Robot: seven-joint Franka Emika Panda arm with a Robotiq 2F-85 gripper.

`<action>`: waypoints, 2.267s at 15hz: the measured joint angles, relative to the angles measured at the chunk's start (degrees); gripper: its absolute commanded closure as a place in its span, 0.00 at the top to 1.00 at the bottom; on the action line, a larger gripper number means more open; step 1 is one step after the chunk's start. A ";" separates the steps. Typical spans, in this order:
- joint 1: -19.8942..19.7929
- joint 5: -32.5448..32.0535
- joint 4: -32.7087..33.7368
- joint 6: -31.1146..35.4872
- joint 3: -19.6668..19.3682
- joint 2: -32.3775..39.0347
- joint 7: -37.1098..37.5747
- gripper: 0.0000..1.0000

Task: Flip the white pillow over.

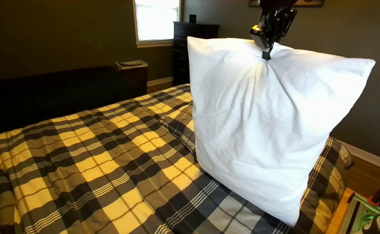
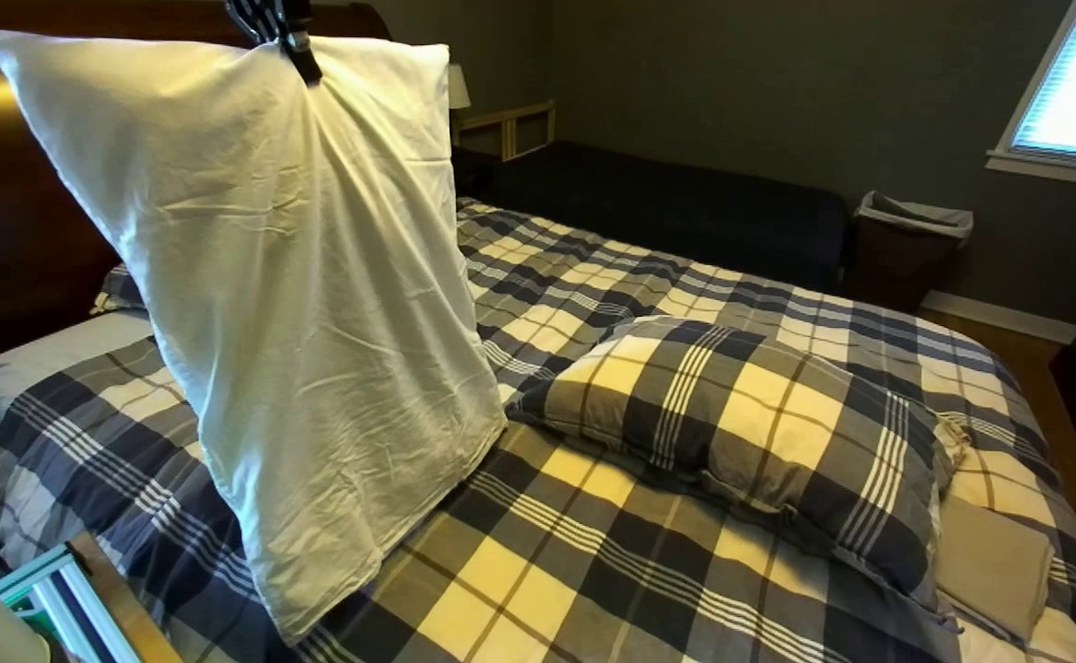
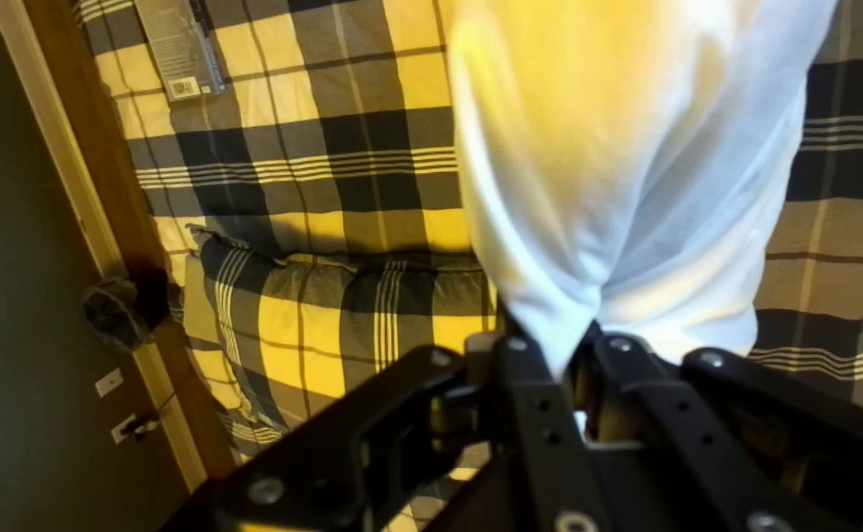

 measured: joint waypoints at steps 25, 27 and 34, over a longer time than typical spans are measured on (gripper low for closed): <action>-9.44 -24.26 -16.91 5.97 -8.16 1.04 -3.75 0.83; -9.43 -24.68 -16.94 5.97 -8.09 1.04 -3.40 0.98; -9.00 -24.60 -17.86 5.97 -7.71 1.31 -1.91 1.00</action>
